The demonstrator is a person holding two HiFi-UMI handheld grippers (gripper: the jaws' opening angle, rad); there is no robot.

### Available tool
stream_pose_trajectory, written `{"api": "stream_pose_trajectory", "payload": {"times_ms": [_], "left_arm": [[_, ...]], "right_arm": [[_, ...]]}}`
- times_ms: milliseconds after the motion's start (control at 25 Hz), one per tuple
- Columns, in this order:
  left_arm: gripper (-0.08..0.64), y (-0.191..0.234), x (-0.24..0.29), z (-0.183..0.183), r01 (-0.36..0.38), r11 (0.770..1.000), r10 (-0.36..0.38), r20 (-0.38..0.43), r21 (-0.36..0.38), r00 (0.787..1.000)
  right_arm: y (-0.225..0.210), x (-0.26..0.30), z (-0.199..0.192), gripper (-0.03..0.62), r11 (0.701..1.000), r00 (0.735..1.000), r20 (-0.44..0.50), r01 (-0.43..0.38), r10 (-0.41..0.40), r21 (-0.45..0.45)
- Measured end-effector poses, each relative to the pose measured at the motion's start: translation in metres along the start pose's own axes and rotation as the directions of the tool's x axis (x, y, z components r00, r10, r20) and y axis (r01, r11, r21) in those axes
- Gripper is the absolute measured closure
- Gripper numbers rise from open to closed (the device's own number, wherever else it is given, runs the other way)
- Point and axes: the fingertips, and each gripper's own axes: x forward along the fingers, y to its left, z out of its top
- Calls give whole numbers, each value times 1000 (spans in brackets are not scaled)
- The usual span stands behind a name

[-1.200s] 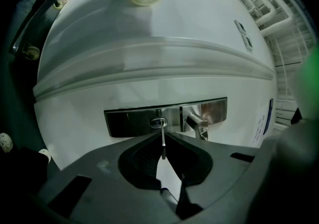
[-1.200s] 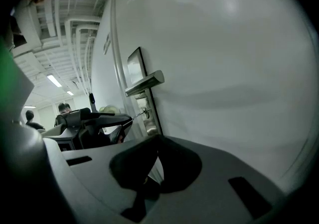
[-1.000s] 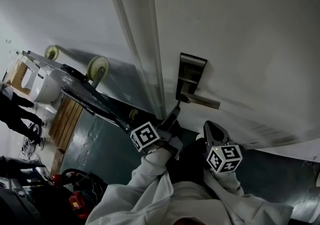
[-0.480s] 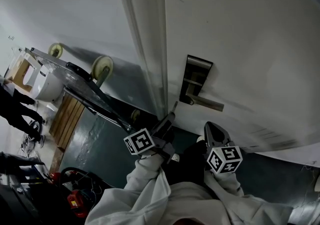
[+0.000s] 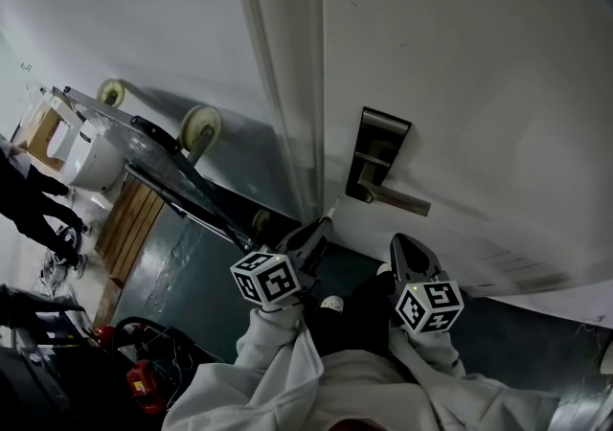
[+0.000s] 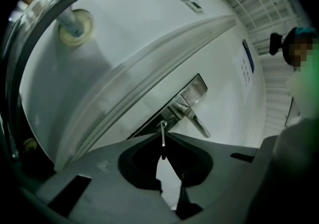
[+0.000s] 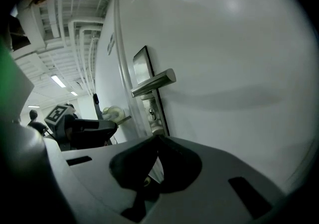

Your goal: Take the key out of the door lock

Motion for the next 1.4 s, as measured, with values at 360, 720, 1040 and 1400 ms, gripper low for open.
{"api": "stream_pose_trajectory", "payload": {"times_ms": [360,720,1040,1400], "left_arm": [[534,-10,3,-9,-18,968,32,-52,252,998],[534,-19,6,-10,-28,856,66,-57,516,996],[534,-28,10,-3,9,789,30,-53,615,998],[534,-24,9,-2,-15,771,64,-53,636,997]], "right_arm": [[-5,-6,4,540,1000,1000,16,12,-12,-2],[-8,-12,10,540,999,999,43,30,-29,-39],[-13,-21,27,541,993,995,89,63,-54,-101],[-16,-24,30,541,990,992,103,89,-78,-111]]}}
